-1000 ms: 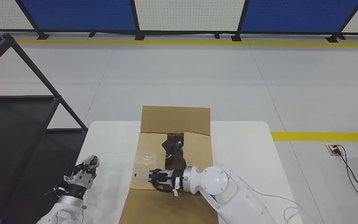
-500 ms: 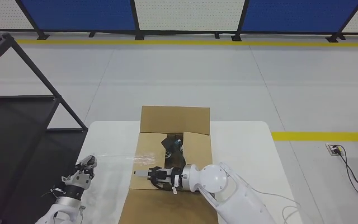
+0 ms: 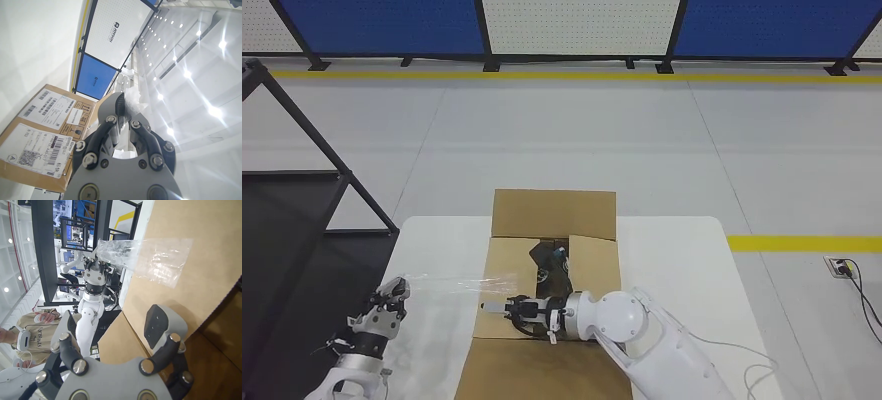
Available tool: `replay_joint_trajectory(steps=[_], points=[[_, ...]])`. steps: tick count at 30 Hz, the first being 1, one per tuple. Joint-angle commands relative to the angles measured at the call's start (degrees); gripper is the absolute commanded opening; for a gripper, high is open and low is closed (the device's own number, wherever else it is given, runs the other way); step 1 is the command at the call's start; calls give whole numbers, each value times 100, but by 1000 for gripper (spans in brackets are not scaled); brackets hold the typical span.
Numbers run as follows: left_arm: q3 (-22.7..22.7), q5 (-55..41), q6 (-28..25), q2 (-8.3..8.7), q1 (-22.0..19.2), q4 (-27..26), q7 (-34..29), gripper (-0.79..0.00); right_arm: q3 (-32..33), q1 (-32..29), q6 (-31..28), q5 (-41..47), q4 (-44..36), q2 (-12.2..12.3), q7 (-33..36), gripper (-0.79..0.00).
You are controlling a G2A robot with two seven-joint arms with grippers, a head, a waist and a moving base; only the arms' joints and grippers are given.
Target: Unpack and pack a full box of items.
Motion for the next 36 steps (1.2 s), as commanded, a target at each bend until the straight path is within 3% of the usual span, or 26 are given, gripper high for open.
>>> replay_joint_trajectory(steps=[1,36], points=[[-23,-41,-14,-3,12,-15,-4,-785,-7,14,16,4,27,-11,8,0],[-353,-719,-538,-117,183,44,217,-785,33,80,134,-87,185,-134,106,0]])
